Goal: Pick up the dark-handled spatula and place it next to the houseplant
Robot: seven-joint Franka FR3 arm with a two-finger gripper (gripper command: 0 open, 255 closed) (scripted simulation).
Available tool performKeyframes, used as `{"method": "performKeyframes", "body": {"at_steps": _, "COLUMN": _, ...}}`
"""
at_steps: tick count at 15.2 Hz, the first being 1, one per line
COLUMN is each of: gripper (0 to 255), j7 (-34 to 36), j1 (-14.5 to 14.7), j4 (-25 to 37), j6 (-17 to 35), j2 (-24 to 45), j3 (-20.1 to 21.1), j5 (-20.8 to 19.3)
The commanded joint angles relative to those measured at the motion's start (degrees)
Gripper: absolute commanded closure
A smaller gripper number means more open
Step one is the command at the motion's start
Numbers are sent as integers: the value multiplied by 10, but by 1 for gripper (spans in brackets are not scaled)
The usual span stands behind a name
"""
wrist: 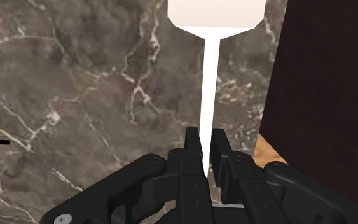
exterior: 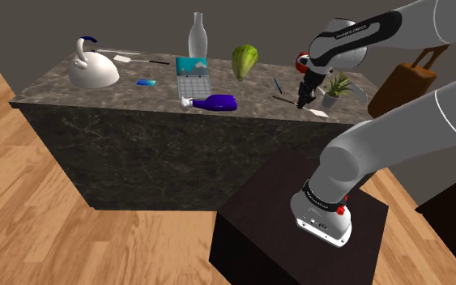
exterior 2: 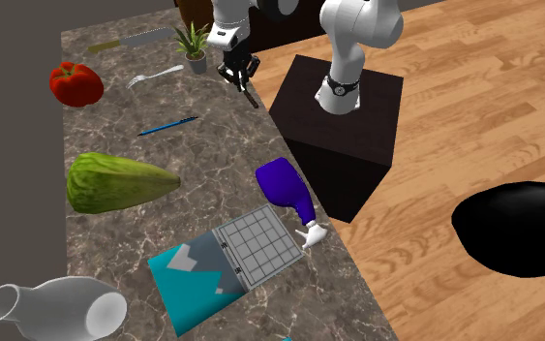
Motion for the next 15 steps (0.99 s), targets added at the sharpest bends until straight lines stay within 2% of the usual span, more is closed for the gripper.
{"method": "performKeyframes", "body": {"at_steps": 1, "gripper": 255, "j7": -3, "j1": 2, "j4": -9, "j6": 19, "j2": 10, "j3": -7, "j5": 0}}
{"method": "performKeyframes", "body": {"at_steps": 3, "gripper": 255, "j7": -6, "j1": 4, "j4": -15, "j6": 36, "j2": 20, "j3": -13, "j5": 1}}
{"method": "performKeyframes", "body": {"at_steps": 10, "gripper": 255, "j7": -6, "j1": 4, "j4": -15, "j6": 36, "j2": 20, "j3": -13, "j5": 1}}
{"method": "performKeyframes", "body": {"at_steps": 11, "gripper": 0, "j7": -6, "j1": 4, "j4": -15, "j6": 36, "j2": 20, "j3": -13, "j5": 1}}
{"method": "performKeyframes", "body": {"at_steps": 15, "gripper": 0, "j7": -6, "j1": 4, "j4": -15, "j6": 36, "j2": 20, "j3": -13, "j5": 1}}
